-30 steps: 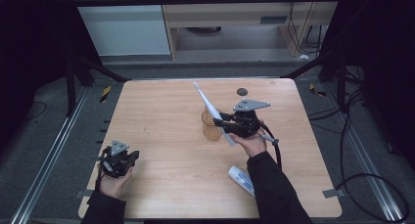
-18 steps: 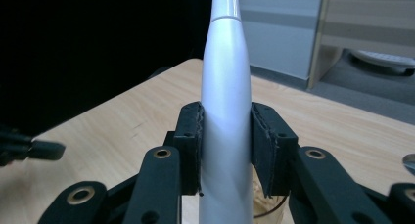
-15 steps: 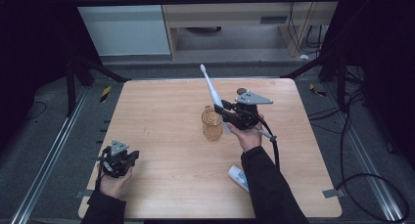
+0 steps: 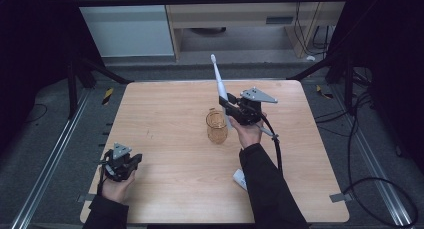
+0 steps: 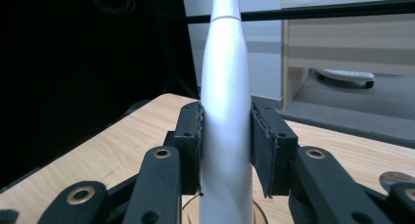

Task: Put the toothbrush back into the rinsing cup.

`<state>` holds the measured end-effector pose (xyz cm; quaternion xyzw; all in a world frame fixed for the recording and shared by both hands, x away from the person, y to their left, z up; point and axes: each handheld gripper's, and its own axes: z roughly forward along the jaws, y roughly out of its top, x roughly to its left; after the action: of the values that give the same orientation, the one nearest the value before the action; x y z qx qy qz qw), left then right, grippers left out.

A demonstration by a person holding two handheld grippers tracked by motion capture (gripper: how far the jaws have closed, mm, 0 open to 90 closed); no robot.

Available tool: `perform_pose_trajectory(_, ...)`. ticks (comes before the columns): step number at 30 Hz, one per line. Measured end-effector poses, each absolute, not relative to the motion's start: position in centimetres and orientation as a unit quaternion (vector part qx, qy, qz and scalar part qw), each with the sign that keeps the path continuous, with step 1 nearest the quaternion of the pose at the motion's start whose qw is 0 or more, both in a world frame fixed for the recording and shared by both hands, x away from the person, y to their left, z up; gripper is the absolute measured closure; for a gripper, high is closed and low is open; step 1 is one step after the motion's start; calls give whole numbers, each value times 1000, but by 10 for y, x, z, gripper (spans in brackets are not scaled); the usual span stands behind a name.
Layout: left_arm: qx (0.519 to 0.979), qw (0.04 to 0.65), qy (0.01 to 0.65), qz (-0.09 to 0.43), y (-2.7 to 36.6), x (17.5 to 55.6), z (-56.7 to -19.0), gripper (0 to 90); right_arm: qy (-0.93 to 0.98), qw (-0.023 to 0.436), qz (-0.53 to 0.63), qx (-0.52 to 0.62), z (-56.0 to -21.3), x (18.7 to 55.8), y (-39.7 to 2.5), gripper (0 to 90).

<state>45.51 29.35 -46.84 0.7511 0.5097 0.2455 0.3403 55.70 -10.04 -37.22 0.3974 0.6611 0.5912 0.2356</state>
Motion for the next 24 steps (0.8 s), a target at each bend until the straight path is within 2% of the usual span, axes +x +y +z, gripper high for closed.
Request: perform_pose_trajectory(24, 750, 341, 511, 245, 295, 456, -469, 891, 628, 256, 603, 419, -386, 579, -86, 665)
